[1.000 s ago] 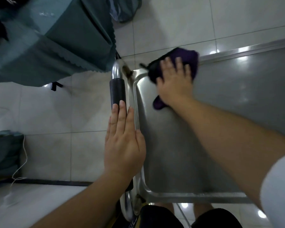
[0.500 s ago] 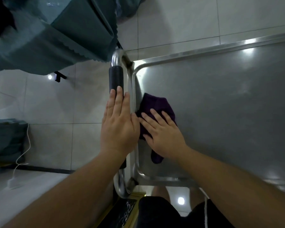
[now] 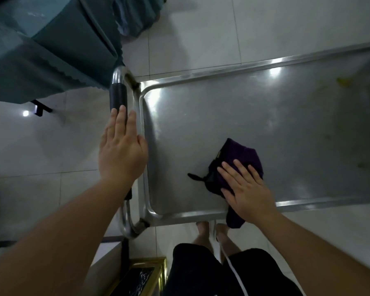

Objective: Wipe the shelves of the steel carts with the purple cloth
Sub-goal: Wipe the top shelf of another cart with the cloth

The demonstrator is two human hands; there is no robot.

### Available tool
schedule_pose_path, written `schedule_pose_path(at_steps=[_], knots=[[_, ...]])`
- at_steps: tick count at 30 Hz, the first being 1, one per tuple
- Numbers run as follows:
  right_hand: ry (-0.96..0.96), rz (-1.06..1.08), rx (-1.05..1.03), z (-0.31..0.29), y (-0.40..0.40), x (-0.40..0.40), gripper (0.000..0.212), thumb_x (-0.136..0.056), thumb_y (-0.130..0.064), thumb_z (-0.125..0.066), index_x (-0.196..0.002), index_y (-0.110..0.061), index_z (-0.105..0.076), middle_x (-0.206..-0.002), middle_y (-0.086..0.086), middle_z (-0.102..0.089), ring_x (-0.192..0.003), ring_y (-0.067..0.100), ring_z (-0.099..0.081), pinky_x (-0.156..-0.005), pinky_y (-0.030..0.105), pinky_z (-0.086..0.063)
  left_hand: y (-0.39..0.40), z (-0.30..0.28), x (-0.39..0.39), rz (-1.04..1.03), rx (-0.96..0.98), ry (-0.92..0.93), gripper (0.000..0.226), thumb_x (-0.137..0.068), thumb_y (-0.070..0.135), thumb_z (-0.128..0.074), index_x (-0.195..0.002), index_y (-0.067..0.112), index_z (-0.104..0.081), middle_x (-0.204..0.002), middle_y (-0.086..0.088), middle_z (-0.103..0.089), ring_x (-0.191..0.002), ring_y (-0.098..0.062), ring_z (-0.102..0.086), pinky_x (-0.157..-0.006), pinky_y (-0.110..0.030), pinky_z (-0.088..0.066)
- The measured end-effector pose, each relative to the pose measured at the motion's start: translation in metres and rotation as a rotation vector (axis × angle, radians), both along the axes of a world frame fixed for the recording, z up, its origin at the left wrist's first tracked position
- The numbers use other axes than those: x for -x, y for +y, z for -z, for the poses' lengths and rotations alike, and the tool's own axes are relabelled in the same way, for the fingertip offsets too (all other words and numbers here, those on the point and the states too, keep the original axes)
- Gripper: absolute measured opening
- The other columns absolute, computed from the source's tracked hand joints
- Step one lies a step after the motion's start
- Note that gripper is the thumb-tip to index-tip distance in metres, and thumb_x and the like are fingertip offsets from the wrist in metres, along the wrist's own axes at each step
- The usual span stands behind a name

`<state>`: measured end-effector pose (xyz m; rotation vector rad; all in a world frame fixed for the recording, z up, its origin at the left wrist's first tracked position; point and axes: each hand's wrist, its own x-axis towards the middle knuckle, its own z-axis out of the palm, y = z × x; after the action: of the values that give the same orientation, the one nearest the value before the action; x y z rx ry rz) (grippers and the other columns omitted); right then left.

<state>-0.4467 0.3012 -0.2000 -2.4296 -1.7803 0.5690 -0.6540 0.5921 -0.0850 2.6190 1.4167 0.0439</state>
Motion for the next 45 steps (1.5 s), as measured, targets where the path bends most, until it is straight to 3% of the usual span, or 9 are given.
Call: schedule_pose_path(at_steps=[4, 7, 11, 16, 19, 27, 33, 39, 45], knots=[[-0.030, 0.242, 0.117, -0.011, -0.022, -0.022, 0.068, -0.105, -0.056, -0.030, -0.166, -0.031, -0.013, -0.173, -0.011, -0.013, -0.161, 0.019, -0.009, -0.129, 0.049, -0.015, -0.002, -0.007, 0.000, 0.052, 0.000, -0.019, 0.058, -0.111, 0.033, -0.035, -0.166, 0.024, -0.018, -0.177, -0.003, -0.009, -0.164, -0.019, 0.002, -0.130, -0.046, -0.004], [-0.018, 0.285, 0.230, -0.015, -0.021, -0.031, 0.067, -0.106, -0.060, -0.016, -0.163, -0.037, 0.010, -0.172, -0.016, 0.009, -0.160, 0.016, 0.008, -0.130, 0.044, 0.000, -0.004, -0.009, 0.000, 0.165, -0.031, 0.009, 0.057, -0.111, 0.031, -0.034, -0.166, 0.022, -0.023, -0.176, -0.006, -0.016, -0.164, -0.019, -0.001, -0.132, -0.046, -0.004], [-0.010, 0.276, 0.318, -0.020, -0.010, -0.033, 0.069, -0.108, -0.058, -0.016, -0.163, -0.034, 0.018, -0.168, -0.015, 0.024, -0.160, 0.019, 0.015, -0.129, 0.044, 0.003, -0.005, -0.012, -0.001, 0.280, -0.061, 0.039, 0.055, -0.107, 0.035, -0.032, -0.160, 0.021, -0.034, -0.169, -0.008, -0.030, -0.160, -0.025, -0.020, -0.129, -0.048, -0.015], [0.026, 0.268, 0.359, -0.027, -0.006, -0.034, 0.069, -0.109, -0.056, -0.018, -0.163, -0.034, 0.019, -0.169, -0.014, 0.025, -0.159, 0.019, 0.017, -0.129, 0.045, 0.003, -0.015, -0.009, -0.012, 0.640, -0.116, 0.372, 0.067, -0.097, 0.029, -0.065, -0.159, 0.017, -0.042, -0.168, -0.013, -0.037, -0.153, -0.033, -0.037, -0.120, -0.051, -0.032], [0.030, 0.256, 0.352, -0.026, -0.007, -0.035, 0.070, -0.109, -0.057, -0.018, -0.163, -0.034, 0.020, -0.169, -0.014, 0.025, -0.159, 0.018, 0.019, -0.129, 0.044, 0.005, -0.039, -0.009, -0.035, 0.556, -0.008, 0.388, 0.069, -0.101, 0.036, -0.058, -0.163, 0.023, -0.030, -0.172, -0.007, -0.027, -0.155, -0.028, -0.032, -0.122, -0.049, -0.032], [0.027, 0.231, 0.192, -0.013, -0.024, -0.037, 0.071, -0.106, -0.063, -0.021, -0.166, -0.035, 0.005, -0.172, -0.016, 0.011, -0.160, 0.016, 0.012, -0.128, 0.042, 0.008, -0.123, 0.011, -0.088, 0.308, 0.292, 0.205, 0.055, -0.108, 0.040, -0.037, -0.161, 0.028, -0.030, -0.172, -0.001, -0.026, -0.154, -0.025, -0.033, -0.122, -0.044, -0.030], [-0.016, 0.086, 0.025, 0.002, -0.066, -0.070, 0.068, -0.104, -0.061, -0.033, -0.165, -0.033, -0.025, -0.172, -0.012, -0.020, -0.160, 0.016, -0.010, -0.127, 0.046, -0.016, -0.162, 0.023, -0.133, 0.193, 0.367, 0.156, 0.054, -0.108, 0.036, -0.043, -0.160, 0.022, -0.035, -0.168, -0.004, -0.031, -0.151, -0.027, -0.034, -0.121, -0.044, -0.033], [-0.034, 0.069, -0.028, 0.003, -0.124, -0.136, 0.066, -0.103, -0.057, -0.039, -0.164, -0.034, -0.028, -0.171, -0.013, -0.022, -0.160, 0.014, -0.010, -0.129, 0.045, -0.014, -0.205, 0.041, -0.197, 0.027, 0.420, 0.053, 0.054, -0.108, 0.032, -0.047, -0.159, 0.015, -0.039, -0.167, -0.010, -0.033, -0.151, -0.033, -0.034, -0.123, -0.045, -0.030], [-0.076, 0.099, -0.008, -0.001, -0.182, -0.226, 0.066, -0.103, -0.057, -0.036, -0.163, -0.033, -0.030, -0.170, -0.012, -0.023, -0.160, 0.014, -0.011, -0.128, 0.048, -0.018, -0.236, 0.056, -0.251, -0.036, 0.412, 0.012, 0.062, -0.110, 0.033, -0.043, -0.167, 0.017, -0.025, -0.176, -0.007, -0.016, -0.162, -0.025, -0.012, -0.131, -0.042, -0.014]])
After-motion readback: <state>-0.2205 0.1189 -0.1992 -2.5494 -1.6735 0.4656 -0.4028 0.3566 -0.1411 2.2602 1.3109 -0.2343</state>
